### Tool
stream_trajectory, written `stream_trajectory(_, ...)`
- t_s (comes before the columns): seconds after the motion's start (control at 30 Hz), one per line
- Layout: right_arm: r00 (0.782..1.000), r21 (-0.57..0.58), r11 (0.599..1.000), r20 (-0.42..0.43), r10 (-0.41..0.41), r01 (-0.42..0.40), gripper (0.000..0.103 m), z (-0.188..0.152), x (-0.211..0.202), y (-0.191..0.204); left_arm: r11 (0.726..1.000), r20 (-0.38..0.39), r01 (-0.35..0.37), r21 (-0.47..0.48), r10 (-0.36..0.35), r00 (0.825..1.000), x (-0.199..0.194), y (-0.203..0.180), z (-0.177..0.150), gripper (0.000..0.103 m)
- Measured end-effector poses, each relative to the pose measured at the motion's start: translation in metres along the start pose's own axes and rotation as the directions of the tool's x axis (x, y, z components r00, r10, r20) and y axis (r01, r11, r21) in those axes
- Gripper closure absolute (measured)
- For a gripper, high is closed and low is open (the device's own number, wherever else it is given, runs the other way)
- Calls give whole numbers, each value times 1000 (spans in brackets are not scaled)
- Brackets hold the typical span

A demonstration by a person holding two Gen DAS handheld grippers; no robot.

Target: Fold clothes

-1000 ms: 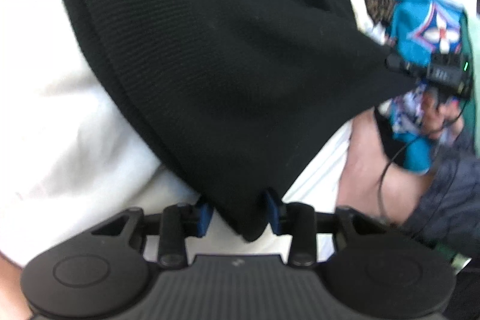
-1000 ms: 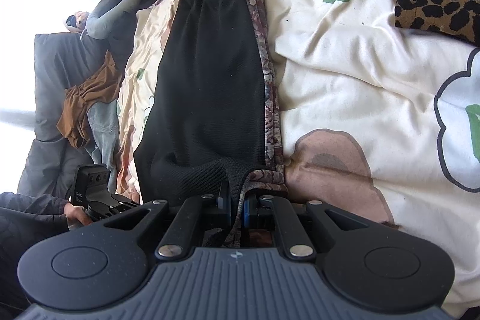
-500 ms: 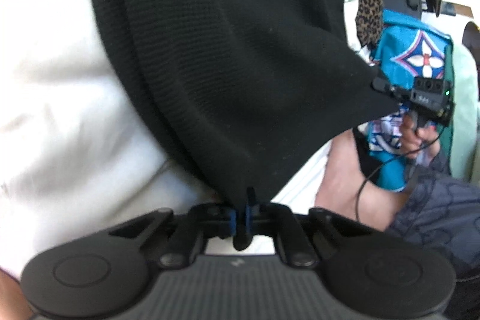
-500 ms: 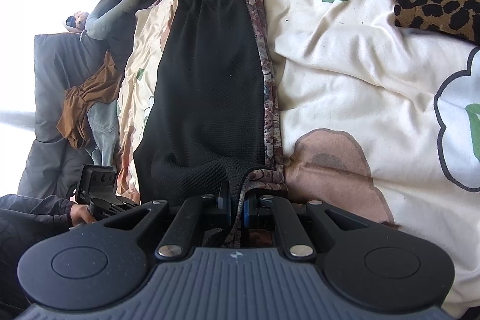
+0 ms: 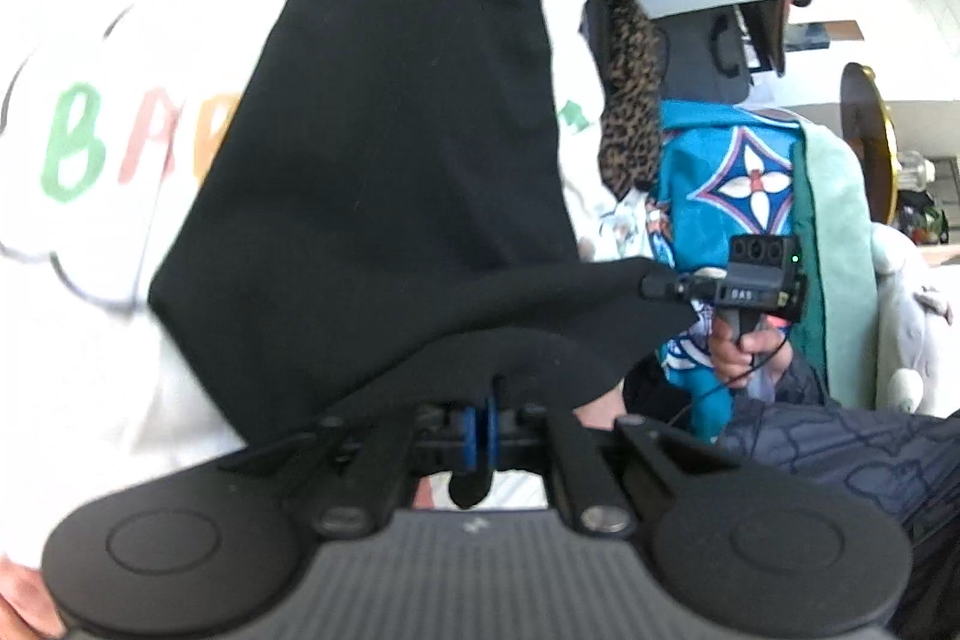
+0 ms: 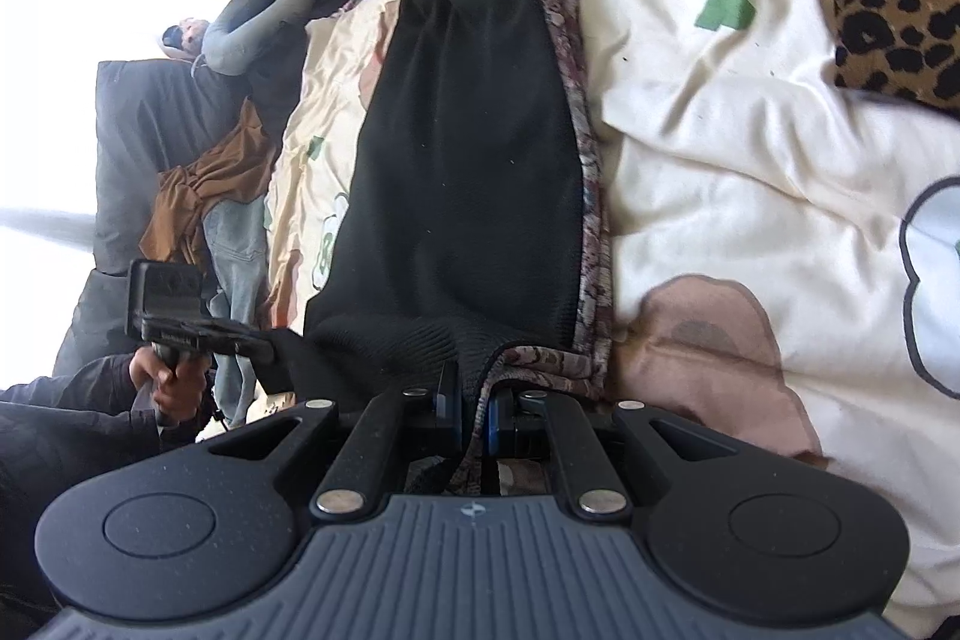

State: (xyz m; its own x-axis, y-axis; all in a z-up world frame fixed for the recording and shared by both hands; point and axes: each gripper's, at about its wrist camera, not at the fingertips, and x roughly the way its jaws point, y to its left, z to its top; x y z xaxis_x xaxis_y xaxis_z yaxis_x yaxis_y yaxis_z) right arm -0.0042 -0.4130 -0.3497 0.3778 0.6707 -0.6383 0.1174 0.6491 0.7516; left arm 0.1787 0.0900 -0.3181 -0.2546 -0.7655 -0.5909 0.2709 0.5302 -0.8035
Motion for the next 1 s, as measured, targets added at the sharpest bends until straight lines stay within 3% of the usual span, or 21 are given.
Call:
stream_trajectory(0.2, 999, -33, 999, 22, 29, -28, 97, 8, -3, 16, 999, 63, -9, 33, 7, 998, -12, -27, 18, 100)
stream_trajectory(0.3, 999, -56, 998, 20, 44, -43, 97, 12, -5, 26, 999, 83, 24, 46, -28, 996, -31, -34, 22, 100)
stream_trajectory(0.57, 996, -97, 991, -1, 89, -89, 97, 3, -22, 53, 995, 52, 64, 81, -69, 996, -55, -71, -6, 100)
stream_trajectory(0.8, 984, -142, 980, -133, 119, -138, 97, -15, -25, 80, 995, 41, 93, 37, -95, 995, -71, -87, -38, 100)
stream_trajectory(1.0, 968, -141, 969, -174, 178, -203, 97, -27, -32, 96, 997, 58, 78, 3, -78, 995, -87, -99, -64, 101)
